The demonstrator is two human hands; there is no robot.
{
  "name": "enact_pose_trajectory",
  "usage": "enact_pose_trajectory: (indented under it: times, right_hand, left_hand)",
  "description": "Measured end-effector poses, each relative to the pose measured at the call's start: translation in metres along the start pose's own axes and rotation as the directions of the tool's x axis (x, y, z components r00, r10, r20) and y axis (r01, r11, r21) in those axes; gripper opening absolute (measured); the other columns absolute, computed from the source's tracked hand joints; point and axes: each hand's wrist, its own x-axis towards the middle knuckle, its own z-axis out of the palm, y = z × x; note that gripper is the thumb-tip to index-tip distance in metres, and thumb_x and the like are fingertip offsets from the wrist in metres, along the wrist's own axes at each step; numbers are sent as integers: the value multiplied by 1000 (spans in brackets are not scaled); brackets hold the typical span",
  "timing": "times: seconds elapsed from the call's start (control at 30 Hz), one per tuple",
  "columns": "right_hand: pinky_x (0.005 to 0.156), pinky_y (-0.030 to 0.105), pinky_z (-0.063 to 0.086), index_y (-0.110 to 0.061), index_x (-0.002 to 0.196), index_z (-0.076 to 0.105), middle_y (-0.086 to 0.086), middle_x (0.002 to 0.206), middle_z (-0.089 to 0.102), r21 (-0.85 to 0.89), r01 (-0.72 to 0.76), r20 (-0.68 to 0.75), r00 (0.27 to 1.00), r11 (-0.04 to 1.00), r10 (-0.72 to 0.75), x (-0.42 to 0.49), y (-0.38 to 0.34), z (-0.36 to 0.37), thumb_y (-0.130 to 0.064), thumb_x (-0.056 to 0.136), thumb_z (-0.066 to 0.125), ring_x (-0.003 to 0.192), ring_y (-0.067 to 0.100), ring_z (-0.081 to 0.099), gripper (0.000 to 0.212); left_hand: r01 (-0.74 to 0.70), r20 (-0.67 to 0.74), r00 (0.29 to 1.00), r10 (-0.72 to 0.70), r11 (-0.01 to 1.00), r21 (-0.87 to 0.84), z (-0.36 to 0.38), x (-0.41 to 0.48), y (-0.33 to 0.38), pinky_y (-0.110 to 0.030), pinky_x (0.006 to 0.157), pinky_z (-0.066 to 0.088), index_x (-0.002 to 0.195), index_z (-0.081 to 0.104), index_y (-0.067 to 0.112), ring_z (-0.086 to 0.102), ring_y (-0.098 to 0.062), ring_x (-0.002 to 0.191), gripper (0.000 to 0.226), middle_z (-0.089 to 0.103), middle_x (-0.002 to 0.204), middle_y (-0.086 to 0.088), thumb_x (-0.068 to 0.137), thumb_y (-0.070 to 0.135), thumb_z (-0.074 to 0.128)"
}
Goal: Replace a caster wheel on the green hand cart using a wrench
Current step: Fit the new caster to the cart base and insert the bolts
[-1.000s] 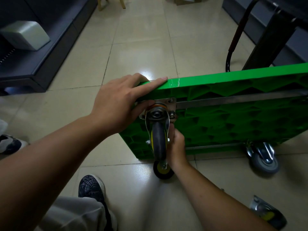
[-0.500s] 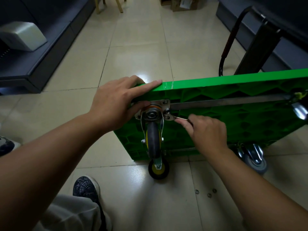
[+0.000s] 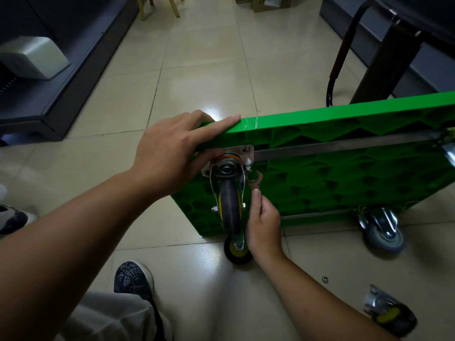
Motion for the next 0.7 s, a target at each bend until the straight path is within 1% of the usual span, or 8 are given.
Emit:
enact_pose_trajectory:
  times: [0.13,0.23,0.3,0.37,0.43,0.5,0.6,0.7]
  right_hand:
    - [48,16,29,-22,68,48,-14,53,42,82,-42,10,999,996,42,7,-1,14,-54,97,37,50,2,36,45]
    - [55,24,38,-18,71,51,-10,59,47,183,-120,23,993,976,118,9,-2,22,-44,103,42,57,9,45,42]
    - [61,33,44,-13,77,57,6,69,53,363,-285,82,958,887,274,11,-5,27,-32,108,44,64,22,53,38]
    - [63,35,52,-12,85,63,12,76,59,503,-403,194,915,765,355,14,-11,28,-33,105,47,67,24,61,34]
    - [71,41,48,-14,83,65,16,82,59,471,-403,215,915,785,342,17,-13,28,-44,92,55,76,30,60,33]
    - [76,46,46,-18,77,68,18,83,61,407,-375,209,926,833,315,19,-12,25,-50,81,54,81,34,60,35]
    - [74,45,49,-26,66,71,7,70,65,356,-355,241,929,864,282,24,-4,21,-51,85,53,73,29,64,36]
    - [72,46,46,-16,76,68,14,73,59,317,-324,276,931,891,240,27,5,18,-53,92,52,71,30,58,42]
  left_hand:
    - [2,-4,1000,-2,1000,12,0,0,0,-30,64,32,157,38,42,60,-25,90,55,63,117,0,103,48,45]
    - [1,-3,1000,-1,1000,0,0,1,0,-31,64,34,157,38,42,60,-25,91,55,63,117,0,103,49,42]
    - [5,-6,1000,-5,1000,3,0,0,-1,-30,64,32,157,38,42,60,-24,91,54,63,117,1,103,49,43]
    - [3,-11,1000,-3,1000,7,0,-1,0,-30,64,31,157,39,42,59,-24,91,54,63,116,1,104,48,44]
    - [-2,-9,1000,2,1000,-5,0,0,1,-31,64,32,157,40,41,59,-25,91,54,63,116,0,104,47,45]
    - [1,-6,1000,-1,1000,-12,-1,1,2,-31,64,33,157,40,41,60,-25,91,53,64,116,0,104,47,46]
    - [6,-4,1000,-6,1000,6,-2,0,2,-31,64,33,157,39,41,60,-25,91,53,64,117,0,104,49,43]
    - [4,5,1000,-4,1000,-6,-3,0,3,-32,64,37,157,38,41,61,-26,92,54,64,117,-1,104,48,43]
